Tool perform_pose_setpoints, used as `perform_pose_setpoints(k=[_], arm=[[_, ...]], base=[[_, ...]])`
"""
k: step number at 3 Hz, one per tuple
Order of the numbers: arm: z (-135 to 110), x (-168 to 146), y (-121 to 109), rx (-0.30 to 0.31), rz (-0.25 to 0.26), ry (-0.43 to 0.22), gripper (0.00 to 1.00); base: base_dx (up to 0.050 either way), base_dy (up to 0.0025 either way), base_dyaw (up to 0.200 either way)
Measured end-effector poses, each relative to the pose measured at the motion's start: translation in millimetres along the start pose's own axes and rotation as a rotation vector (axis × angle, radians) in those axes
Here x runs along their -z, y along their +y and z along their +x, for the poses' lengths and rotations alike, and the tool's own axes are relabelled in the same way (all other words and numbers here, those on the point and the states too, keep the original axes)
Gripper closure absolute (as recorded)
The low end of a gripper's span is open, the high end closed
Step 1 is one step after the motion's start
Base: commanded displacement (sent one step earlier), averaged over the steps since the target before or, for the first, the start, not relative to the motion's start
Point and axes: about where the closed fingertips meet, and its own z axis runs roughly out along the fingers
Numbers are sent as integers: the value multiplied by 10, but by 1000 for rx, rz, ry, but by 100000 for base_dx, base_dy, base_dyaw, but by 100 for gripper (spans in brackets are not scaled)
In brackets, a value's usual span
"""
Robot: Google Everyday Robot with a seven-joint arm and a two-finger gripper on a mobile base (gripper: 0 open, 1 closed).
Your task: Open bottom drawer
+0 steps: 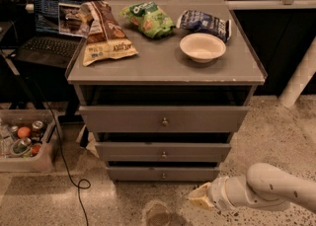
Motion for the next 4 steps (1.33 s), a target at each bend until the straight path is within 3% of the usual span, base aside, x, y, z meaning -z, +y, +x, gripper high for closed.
perform_pose_setpoints(k=[2,3,4], arm=[[-6,-396,-596,5,19,-165,100],[-6,-396,-595,5,18,-165,100],[29,-437,-660,-46,75,-196,100]], base=[[0,0,0],[0,0,0],[0,0,0]])
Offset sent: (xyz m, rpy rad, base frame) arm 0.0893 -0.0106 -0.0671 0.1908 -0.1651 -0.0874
